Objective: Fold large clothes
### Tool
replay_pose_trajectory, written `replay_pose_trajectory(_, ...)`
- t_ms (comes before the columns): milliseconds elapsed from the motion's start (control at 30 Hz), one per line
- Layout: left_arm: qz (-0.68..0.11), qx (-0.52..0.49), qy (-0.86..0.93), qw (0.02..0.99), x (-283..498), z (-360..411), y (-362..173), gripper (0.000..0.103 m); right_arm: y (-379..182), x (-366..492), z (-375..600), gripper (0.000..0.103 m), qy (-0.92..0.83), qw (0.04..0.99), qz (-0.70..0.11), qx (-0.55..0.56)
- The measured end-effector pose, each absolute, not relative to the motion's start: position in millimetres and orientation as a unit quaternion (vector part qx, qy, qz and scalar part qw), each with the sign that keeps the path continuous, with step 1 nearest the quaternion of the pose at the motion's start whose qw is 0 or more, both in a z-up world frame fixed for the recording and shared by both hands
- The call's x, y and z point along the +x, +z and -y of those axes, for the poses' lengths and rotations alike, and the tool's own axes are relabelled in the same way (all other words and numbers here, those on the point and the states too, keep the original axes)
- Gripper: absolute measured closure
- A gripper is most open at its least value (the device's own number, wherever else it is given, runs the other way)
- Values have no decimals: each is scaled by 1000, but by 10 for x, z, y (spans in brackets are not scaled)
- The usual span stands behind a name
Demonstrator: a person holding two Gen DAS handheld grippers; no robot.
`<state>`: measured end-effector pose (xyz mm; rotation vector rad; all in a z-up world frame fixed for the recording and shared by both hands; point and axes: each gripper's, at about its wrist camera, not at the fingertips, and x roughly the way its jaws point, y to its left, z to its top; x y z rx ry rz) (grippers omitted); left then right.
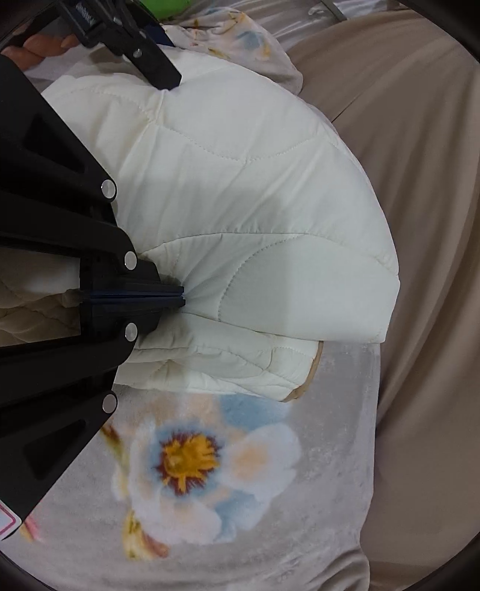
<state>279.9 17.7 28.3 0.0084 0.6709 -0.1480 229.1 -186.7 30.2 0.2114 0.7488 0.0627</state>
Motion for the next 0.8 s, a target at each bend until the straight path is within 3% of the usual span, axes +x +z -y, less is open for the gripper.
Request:
replay_pose_trajectory(367, -310, 8, -67, 948, 2308, -246, 529, 9, 845, 1422, 1753, 100, 6, 947, -316, 57)
replay_pose_trajectory(567, -315, 24, -78, 945, 1835, -159, 457, 9, 702, 827, 1693, 90, -8, 944, -323, 70)
replay_pose_trajectory(633, -322, 32, -79, 943, 1678, -122, 371, 9, 587, 689, 1643, 81, -15, 941, -329, 70)
replay_pose_trajectory(800, -343, 48, -74, 935, 1399, -67, 81, 9, 260, 396, 1512, 73, -22, 934, -351, 62)
